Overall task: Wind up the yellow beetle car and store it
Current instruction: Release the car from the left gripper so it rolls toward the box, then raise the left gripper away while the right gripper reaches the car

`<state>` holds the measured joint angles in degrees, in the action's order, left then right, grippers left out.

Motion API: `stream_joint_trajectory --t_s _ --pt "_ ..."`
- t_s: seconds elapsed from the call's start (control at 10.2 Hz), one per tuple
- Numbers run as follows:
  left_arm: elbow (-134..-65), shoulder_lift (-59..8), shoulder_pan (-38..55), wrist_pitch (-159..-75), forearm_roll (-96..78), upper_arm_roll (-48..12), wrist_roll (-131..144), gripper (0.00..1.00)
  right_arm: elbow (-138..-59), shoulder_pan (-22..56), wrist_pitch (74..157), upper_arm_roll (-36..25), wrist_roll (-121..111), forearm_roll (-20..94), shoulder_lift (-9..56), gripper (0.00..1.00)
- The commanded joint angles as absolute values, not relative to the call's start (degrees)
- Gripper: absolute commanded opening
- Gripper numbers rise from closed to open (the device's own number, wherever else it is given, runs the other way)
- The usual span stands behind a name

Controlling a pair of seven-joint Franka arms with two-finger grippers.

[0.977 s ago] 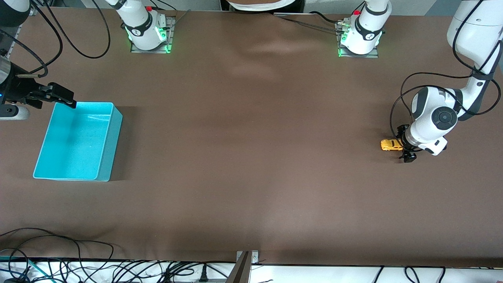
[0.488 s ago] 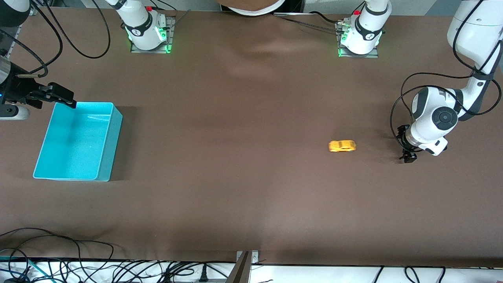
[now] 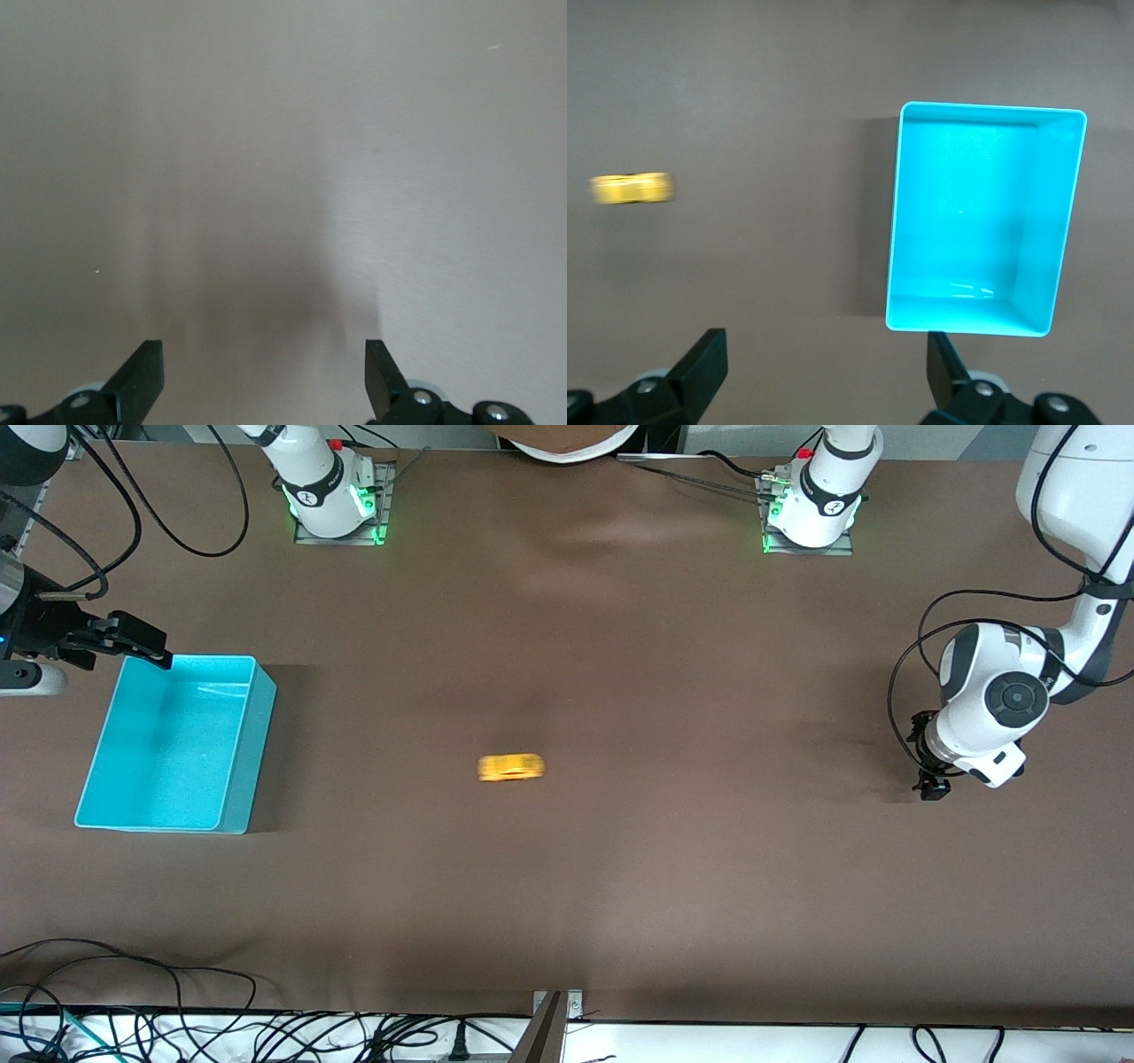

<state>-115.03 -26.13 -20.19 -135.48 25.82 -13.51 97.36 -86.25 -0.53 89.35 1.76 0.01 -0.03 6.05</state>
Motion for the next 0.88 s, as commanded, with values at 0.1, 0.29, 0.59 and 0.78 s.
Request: stream_joint_trajectory --t_s 0.1,0.29,0.59,0.78 --pt "-104.62 -25.49 -20.48 -123.60 23.93 -17.48 84.52 1.00 -86.66 -0.88 89.30 1.85 0.53 0.79 5.27 1.00" --pt "-99.34 -25.05 -20.39 -116.75 20.67 -17.84 69.16 1.00 -86.49 -0.79 89.47 1.85 0.53 0.70 5.36 1.00" --pt "-93.45 -24.96 -20.39 -109.10 16.28 -18.19 50.69 1.00 -85.96 -0.88 90.61 1.85 0.35 0.70 5.62 1.00" --pt "-88.01 -24.87 -20.13 -101.37 13.90 -18.28 39.59 1.00 -85.87 -0.62 90.62 1.93 0.08 0.18 5.54 1.00"
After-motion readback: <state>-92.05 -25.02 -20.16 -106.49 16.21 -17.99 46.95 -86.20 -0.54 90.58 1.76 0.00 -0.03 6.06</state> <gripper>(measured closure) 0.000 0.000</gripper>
